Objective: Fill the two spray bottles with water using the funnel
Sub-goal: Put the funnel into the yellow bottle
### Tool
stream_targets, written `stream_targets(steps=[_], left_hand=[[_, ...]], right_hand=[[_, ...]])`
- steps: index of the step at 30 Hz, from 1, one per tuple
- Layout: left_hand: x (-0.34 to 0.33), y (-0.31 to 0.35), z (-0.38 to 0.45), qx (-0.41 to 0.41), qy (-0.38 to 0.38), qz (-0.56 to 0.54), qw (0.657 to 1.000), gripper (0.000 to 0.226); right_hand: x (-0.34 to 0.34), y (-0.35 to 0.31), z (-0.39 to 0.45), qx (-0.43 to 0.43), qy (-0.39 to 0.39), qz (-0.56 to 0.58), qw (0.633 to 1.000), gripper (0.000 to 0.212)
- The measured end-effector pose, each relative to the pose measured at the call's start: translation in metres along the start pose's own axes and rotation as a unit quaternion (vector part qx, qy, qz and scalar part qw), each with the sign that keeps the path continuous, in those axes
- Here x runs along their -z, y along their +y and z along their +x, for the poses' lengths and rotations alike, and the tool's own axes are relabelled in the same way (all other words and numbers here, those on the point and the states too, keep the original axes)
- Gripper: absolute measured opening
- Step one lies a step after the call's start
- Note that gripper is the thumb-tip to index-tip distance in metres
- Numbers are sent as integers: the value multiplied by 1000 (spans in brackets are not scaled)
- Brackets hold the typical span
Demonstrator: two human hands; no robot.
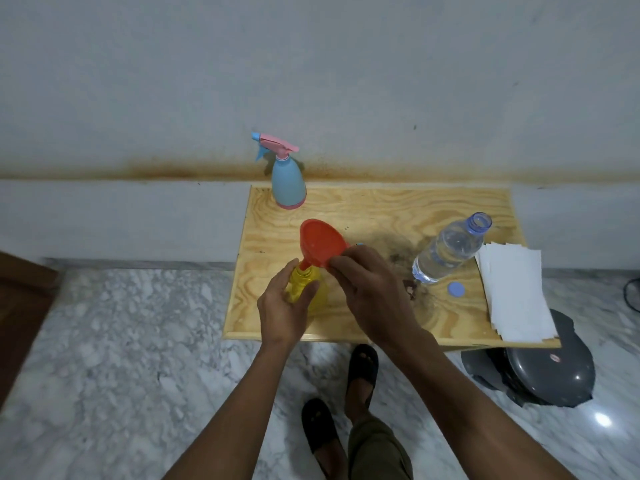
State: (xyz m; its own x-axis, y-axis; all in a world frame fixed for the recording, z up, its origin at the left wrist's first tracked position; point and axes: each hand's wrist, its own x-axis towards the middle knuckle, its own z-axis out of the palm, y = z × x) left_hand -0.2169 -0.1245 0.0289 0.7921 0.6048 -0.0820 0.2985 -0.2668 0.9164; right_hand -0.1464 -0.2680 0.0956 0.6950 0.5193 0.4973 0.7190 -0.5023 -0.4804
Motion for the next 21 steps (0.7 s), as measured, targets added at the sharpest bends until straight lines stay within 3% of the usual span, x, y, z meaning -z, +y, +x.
stream_targets(steps=[14,18,21], left_hand=[[-3,9,1,9,3,30,1000,32],[3,13,-2,26,-29,18,999,47],[17,14,-8,6,-47,-9,999,79]], right_hand=[[-6,3,-1,85,-99,-70,989,30],[-6,5,-3,82,-105,-64,989,35],[-4,5,-3,83,-103,-55,990,35]])
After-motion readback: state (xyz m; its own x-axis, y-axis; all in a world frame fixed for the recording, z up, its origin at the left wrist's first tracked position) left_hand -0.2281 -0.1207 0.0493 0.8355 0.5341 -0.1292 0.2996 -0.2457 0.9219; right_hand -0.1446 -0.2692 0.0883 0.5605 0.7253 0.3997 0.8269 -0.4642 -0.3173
